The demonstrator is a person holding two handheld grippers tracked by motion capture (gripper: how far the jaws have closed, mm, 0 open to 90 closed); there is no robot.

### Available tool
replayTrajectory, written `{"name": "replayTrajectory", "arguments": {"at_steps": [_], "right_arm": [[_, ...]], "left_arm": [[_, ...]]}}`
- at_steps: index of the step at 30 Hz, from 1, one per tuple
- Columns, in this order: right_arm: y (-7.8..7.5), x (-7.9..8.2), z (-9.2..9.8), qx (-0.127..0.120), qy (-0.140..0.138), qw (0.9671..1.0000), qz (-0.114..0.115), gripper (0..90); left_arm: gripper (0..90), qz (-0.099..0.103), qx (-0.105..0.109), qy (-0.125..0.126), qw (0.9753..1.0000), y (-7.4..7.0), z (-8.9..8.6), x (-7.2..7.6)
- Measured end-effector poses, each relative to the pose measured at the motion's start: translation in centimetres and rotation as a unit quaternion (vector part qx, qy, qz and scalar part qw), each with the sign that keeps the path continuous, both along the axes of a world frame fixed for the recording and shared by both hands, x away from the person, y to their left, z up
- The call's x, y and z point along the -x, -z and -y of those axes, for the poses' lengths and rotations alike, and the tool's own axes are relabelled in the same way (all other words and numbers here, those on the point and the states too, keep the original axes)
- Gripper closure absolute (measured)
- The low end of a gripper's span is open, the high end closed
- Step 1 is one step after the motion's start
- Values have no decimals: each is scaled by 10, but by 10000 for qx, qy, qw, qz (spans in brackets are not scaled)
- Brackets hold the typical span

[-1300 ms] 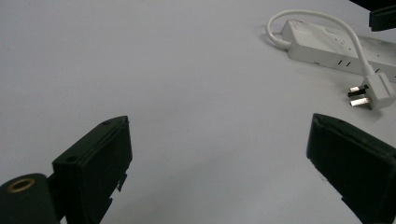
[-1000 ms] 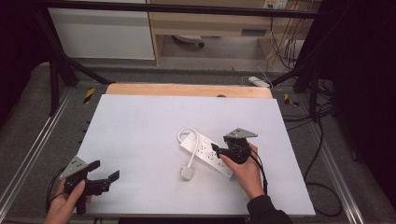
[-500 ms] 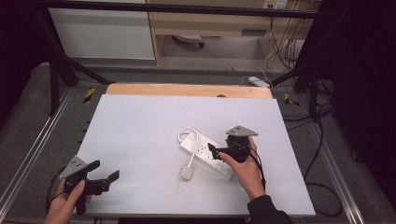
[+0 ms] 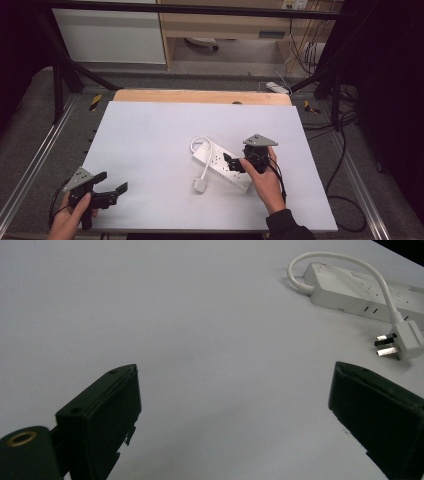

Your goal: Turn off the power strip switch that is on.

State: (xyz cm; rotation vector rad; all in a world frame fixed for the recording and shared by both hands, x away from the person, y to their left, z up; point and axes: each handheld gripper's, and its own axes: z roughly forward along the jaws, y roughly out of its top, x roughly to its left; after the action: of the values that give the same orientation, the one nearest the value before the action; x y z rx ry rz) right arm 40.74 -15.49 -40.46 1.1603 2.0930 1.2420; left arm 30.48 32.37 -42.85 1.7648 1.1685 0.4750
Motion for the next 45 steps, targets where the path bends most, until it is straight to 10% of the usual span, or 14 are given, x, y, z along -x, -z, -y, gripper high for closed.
{"name": "replayTrajectory", "arguments": {"at_steps": [45], "right_arm": [[-26,12,32,-195,96,9993,294,27]], "left_arm": [[66,17,67,-25,10000,-1,-1,0]]}}
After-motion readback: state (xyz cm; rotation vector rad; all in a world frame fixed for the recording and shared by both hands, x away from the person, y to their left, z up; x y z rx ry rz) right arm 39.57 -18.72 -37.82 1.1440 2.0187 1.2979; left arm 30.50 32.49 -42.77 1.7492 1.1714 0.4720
